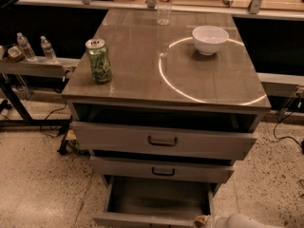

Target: Close bottom drawer

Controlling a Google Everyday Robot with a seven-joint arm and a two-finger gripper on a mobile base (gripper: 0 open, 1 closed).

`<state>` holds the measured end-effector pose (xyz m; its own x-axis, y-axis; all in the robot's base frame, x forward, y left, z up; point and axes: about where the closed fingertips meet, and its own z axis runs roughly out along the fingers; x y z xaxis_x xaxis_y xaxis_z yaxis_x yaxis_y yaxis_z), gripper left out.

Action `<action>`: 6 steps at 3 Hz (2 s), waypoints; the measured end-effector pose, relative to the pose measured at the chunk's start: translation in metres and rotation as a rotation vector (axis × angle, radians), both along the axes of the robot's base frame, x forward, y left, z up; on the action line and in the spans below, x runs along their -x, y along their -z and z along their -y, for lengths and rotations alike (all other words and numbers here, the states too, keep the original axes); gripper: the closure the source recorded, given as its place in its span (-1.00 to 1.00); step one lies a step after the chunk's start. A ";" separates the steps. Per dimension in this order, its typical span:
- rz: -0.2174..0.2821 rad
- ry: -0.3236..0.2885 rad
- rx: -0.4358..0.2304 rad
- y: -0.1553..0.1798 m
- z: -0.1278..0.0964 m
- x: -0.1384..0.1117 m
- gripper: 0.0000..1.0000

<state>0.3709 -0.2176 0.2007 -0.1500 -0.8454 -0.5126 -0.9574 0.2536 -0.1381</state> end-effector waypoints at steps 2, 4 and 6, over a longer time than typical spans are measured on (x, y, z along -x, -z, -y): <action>0.071 0.003 -0.029 -0.043 -0.006 -0.039 0.25; 0.042 0.014 0.037 -0.094 0.015 -0.010 -0.83; -0.083 0.013 0.102 -0.058 0.034 0.045 -0.35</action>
Offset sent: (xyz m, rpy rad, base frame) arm 0.0561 0.0024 0.0899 0.0262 -0.1163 -0.0033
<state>0.3263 -0.2519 0.2591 -0.1997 -0.8901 -0.4097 -0.9632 0.2550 -0.0846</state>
